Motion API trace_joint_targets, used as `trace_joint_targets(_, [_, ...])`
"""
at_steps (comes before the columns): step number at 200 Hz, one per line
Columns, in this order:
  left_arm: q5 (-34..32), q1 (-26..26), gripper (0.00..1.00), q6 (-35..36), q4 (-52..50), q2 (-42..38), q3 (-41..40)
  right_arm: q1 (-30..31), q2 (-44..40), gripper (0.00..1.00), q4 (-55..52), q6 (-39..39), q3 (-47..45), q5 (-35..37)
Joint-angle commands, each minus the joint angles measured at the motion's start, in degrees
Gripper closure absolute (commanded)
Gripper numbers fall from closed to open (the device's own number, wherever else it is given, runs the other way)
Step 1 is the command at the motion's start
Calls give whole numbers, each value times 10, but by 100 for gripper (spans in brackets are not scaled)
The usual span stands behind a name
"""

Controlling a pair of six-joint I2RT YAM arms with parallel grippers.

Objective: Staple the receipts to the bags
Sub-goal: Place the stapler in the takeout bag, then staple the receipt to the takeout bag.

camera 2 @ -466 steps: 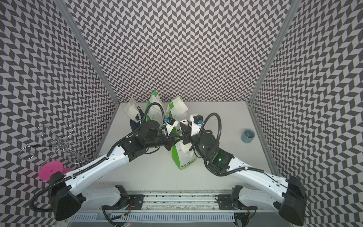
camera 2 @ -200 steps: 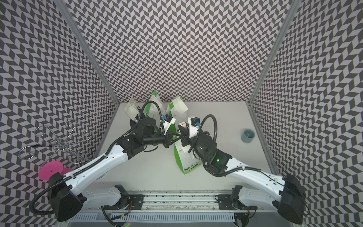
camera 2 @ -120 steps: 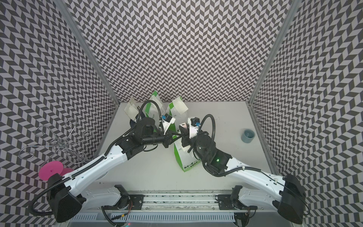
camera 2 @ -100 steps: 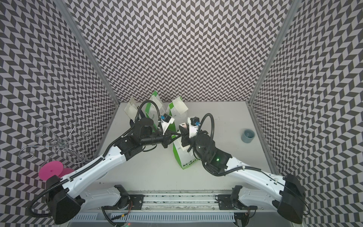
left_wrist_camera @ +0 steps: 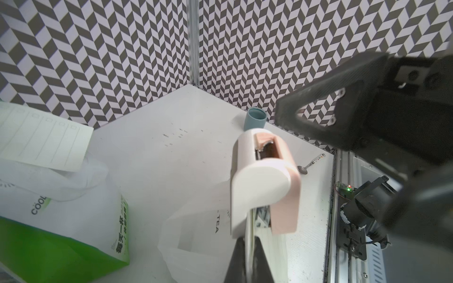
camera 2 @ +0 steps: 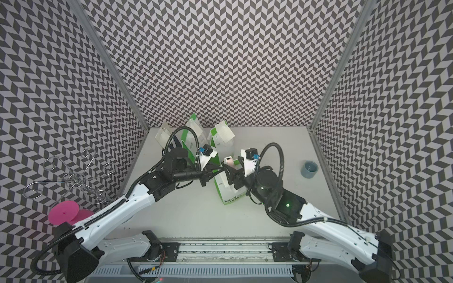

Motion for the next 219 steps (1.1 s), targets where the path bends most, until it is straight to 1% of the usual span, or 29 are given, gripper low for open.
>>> trace_joint_targets(1, [114,14,100,83,-9,2,26,-13,-23,25,-62,1,23,-54])
trace_joint_targets(8, [151,19,100,97,-20,0,29,-18,-32,24,-74,3,22,-76])
trace_joint_targets(19, [182,22,100,113,-43,2,39,-23,-53,22,-82,-4,17,-102])
trace_joint_targets(30, [202,22,100,130,-69,-2,47,-27,-73,16,-89,-12,12,-129])
trace_joint_targets(42, [214,22,100,133,-74,-9,46,-34,-92,10,-95,-21,9,-167])
trace_joint_targets(44, [218,22,100,134,-74,-11,45,-35,-95,5,-96,-22,9,-173])
trace_joint_targets(47, [225,22,100,134,-75,-12,43,-37,-98,3,-97,-23,9,-186])
trace_joint_targets(60, [247,21,100,137,-85,-14,42,-44,-103,1,-104,-29,12,-233])
trace_joint_targets(81, [265,16,100,137,-96,-17,40,-48,-99,1,-109,-44,12,-303])
trace_joint_targets(99, [278,7,100,136,-99,-26,39,-49,-89,1,-112,-62,11,-345])
trace_joint_targets(115, [283,1,100,131,-101,-32,41,-49,-78,1,-120,-79,13,-366])
trace_joint_targets(134, [285,-8,100,132,-112,-32,46,-49,-71,1,-123,-94,11,-363])
trace_joint_targets(155, [270,-26,100,139,-126,-25,54,-48,-63,3,-120,-104,13,-376])
trace_joint_targets(174, [260,-35,100,143,-134,-16,59,-49,-52,6,-118,-108,15,-393])
trace_joint_targets(208, [257,-35,100,140,-129,-22,62,-49,-43,21,-120,-112,8,-388])
trace_joint_targets(219, [267,-35,100,138,-125,-25,62,-49,-45,29,-117,-114,4,-384])
